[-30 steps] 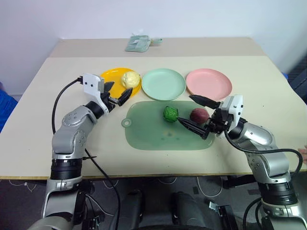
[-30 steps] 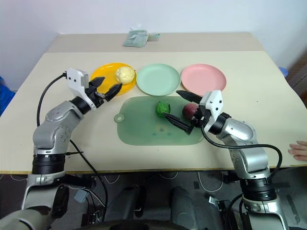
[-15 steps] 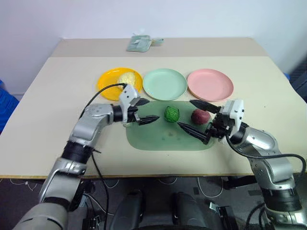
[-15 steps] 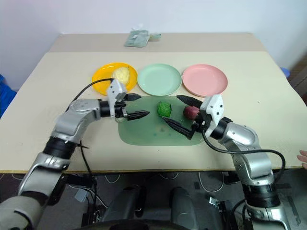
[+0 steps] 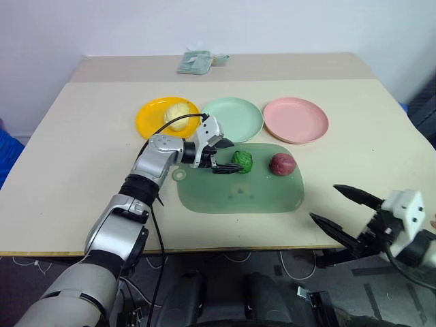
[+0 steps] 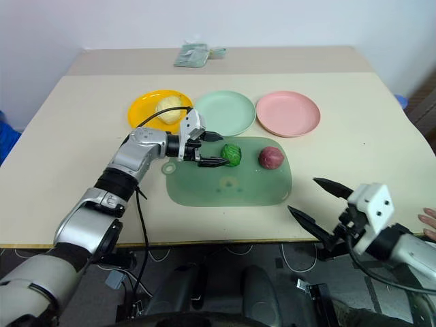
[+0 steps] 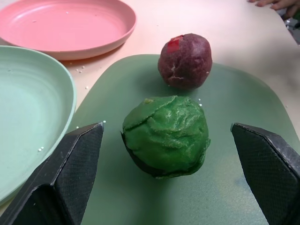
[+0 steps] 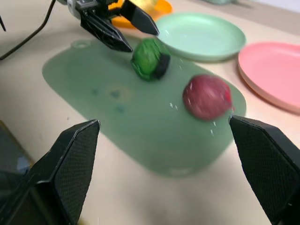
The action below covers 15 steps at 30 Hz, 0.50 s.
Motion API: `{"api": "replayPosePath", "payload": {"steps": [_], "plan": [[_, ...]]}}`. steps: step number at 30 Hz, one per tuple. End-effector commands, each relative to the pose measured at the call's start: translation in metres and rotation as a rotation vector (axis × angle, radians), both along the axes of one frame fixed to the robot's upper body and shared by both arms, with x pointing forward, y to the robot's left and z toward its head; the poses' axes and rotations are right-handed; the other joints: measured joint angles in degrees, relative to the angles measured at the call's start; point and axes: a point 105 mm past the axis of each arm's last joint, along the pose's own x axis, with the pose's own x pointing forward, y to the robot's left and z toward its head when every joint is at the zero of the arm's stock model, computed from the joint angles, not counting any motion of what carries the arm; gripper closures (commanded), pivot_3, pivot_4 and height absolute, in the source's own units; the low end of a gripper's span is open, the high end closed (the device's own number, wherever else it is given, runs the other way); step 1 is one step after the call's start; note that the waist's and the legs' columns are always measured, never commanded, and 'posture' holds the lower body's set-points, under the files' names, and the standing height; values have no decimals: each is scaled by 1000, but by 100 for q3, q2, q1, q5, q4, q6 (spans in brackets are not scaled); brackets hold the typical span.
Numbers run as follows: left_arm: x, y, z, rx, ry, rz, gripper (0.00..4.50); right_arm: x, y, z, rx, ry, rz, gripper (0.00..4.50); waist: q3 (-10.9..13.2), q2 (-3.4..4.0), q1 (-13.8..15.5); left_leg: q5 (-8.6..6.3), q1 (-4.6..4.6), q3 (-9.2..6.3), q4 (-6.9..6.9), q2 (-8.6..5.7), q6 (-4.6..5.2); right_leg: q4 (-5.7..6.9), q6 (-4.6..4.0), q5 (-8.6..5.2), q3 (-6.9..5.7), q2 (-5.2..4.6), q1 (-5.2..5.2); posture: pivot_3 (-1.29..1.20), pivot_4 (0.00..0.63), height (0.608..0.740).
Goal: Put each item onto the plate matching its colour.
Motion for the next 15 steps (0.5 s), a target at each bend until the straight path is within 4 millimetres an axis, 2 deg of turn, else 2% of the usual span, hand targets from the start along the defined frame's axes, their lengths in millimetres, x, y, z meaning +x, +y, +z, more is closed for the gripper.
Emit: {"api": "replayPosePath", "payload": {"steps": [1,12,15], "plan": [[3,-3,11,13,-56,-26,45,-9,-1,13,-18,-46,7,0,0,0,1,-2,0,0,5,0,4,0,0,0,0,0,2,0,150,740],[8,-25,-3,48,-53,-30,45,-11,1,17,-5,-68,-5,0,2,-3,6,-12,-6,2,24,-2,17,-2,9,-1,-1,-7,8,0,150,740],[11,-29,0,30,-65,-10,775,-10,2,17,-3,-72,-1,0,2,-3,6,-12,-6,2,24,-2,17,-2,11,-1,-1,-7,8,0,150,740]]}}
